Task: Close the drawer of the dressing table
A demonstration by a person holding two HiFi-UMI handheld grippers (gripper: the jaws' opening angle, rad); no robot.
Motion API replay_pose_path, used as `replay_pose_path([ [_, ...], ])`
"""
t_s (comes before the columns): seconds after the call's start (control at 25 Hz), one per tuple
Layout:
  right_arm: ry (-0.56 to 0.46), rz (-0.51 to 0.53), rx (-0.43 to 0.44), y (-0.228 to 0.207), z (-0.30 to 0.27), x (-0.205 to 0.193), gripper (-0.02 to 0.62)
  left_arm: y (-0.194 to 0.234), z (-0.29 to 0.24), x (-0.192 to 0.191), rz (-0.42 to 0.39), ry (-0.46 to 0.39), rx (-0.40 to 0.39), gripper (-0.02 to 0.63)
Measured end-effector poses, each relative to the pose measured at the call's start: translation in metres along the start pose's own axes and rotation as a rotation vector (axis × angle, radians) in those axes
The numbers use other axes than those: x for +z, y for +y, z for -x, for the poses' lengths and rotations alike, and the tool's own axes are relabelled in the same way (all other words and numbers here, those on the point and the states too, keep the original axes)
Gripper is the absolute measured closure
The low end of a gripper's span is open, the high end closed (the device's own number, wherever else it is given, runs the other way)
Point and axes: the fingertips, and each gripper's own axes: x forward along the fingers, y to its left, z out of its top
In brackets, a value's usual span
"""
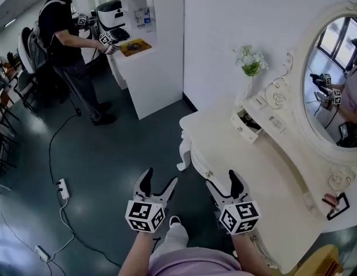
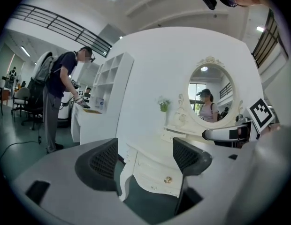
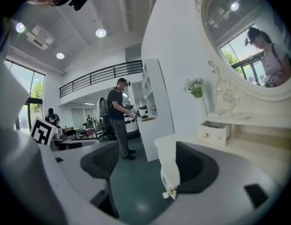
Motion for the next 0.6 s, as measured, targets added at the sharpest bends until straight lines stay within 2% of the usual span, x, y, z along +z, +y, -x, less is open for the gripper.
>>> replay_pose_path([
  [0.32, -0.003, -0.031, -0.107, -0.014, -0.051, 0.012, 0.222, 0.035, -0.056, 0.012, 0.002, 0.038, -0.096, 0.256],
  [0.6, 0.009, -0.056, -0.187, -0.038, -0.064, 0.01, 0.222, 0.037, -0.098, 0.009, 0.003, 0.069, -0.176, 0.256],
])
